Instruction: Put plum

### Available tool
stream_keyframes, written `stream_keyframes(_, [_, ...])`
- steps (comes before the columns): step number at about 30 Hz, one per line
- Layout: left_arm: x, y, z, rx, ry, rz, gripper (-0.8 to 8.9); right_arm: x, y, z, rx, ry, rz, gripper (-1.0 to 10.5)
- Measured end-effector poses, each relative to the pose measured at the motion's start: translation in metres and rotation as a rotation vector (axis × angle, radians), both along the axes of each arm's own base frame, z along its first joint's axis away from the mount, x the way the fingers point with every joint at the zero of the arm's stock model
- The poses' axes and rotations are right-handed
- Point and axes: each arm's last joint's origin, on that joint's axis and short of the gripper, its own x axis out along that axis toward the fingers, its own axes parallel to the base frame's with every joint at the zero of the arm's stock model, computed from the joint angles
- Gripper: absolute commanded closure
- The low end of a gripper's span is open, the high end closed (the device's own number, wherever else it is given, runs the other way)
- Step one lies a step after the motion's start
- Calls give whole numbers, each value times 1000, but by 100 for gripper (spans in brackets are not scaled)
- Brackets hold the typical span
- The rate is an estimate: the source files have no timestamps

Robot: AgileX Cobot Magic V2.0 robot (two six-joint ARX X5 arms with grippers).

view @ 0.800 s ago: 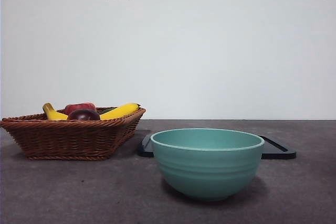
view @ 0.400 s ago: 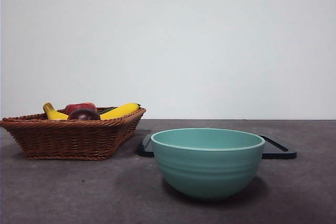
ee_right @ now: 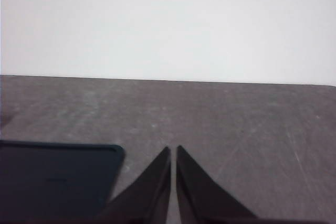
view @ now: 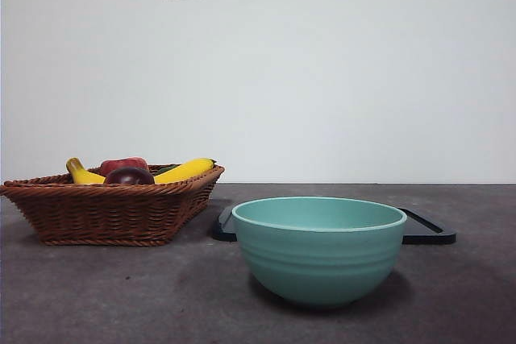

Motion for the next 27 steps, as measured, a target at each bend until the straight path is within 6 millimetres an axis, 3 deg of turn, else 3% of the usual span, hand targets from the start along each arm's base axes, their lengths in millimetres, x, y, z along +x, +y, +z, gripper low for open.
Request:
stream_keyframes(19, [0, 0, 0, 0, 0, 0, 807, 6, 0, -50, 5, 144, -3, 938])
stream_keyframes(27, [0, 0, 0, 0, 0, 0, 807, 6, 0, -51, 5, 156, -5, 938])
